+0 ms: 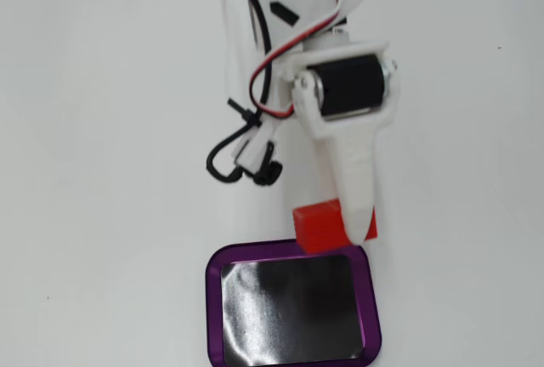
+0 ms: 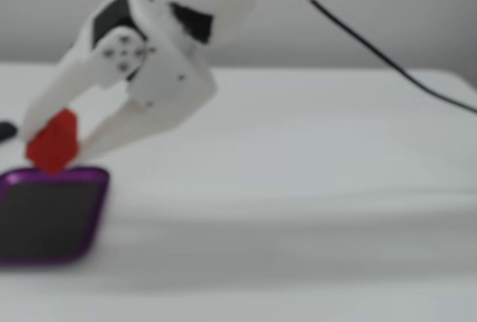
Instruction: Pick up the cube and place it in the box.
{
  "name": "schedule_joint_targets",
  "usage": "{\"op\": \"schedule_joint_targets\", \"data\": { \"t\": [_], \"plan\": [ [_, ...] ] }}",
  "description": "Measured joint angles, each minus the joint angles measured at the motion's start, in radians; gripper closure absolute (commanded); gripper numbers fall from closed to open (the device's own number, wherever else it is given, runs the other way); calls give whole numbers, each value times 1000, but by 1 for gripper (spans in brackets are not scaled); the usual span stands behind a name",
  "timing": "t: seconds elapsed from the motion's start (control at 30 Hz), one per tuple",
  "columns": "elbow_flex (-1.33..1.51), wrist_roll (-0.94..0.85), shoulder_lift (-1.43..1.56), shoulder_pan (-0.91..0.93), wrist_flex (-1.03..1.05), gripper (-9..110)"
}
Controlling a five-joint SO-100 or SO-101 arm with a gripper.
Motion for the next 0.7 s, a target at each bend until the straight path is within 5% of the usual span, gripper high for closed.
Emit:
{"op": "schedule_joint_targets", "data": {
  "t": [0.27,0.7],
  "plan": [
    [-370,41,-250,8,213,102],
    [-437,41,-268,12,453,87]
  ]
}}
